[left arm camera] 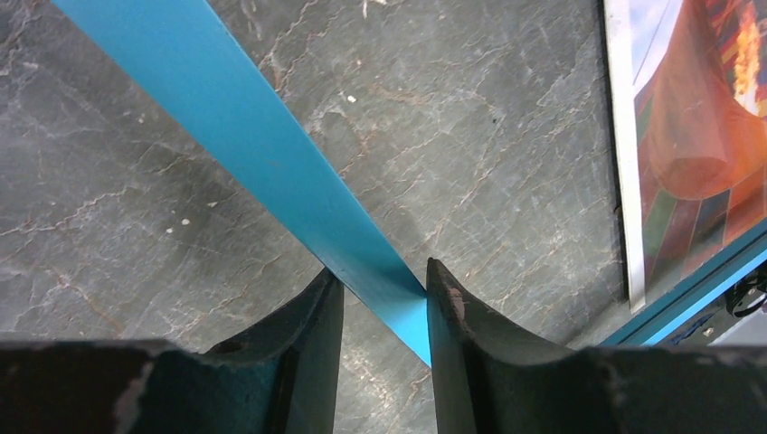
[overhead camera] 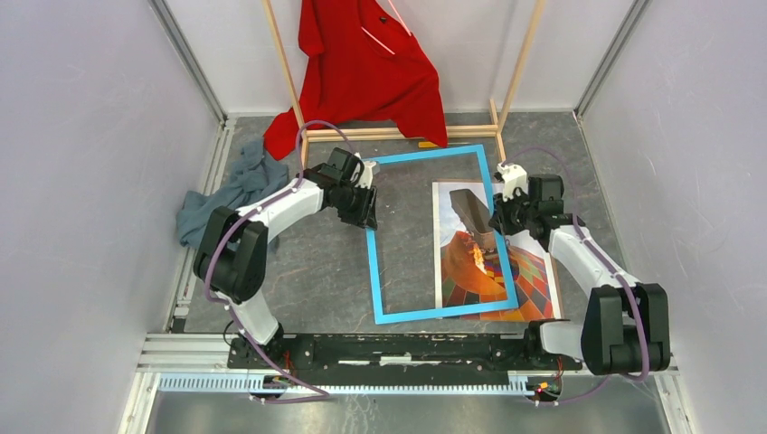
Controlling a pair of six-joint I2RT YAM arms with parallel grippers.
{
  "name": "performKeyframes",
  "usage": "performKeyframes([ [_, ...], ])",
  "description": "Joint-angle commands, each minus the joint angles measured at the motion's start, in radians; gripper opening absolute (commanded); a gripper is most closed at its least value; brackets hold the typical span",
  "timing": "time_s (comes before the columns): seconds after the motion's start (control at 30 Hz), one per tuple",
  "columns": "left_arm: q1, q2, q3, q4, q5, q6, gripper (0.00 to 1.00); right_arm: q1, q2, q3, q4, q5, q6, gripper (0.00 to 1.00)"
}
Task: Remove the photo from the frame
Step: Place the photo frame item at the center of the board.
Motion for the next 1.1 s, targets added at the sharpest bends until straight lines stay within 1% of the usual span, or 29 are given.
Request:
performKeyframes([
  [0.0, 0.016, -0.06, 0.007, 0.096, 0.088, 0.075, 0.43, 0.065, 0.003, 0.046, -0.007, -0.229, -0.044, 0.17],
  [0.2, 0.046, -0.062, -0.007, 0.082, 0.09, 0.095, 0.43, 0.099, 0.015, 0.051, -0.006, -0.258, -0.053, 0.2],
  [0.47, 0.088, -0.065, -0.036, 0.082, 0.089, 0.114, 0.43, 0.137, 0.079, 0.081, -0.019, -0.298, -0.067, 0.23],
  [0.83, 0.185, -0.083, -0.087, 0.084, 0.078, 0.162, 0.42, 0.186, 0.16, 0.129, -0.024, -0.361, -0.064, 0.23],
  [0.97, 0.218, -0.085, -0.094, 0.087, 0.079, 0.166, 0.42, 0.218, 0.173, 0.138, -0.026, -0.387, -0.071, 0.26],
  [1.07, 0.237, -0.083, -0.101, 0.092, 0.073, 0.203, 0.42, 0.249, 0.186, 0.146, -0.029, -0.396, -0.08, 0.29],
])
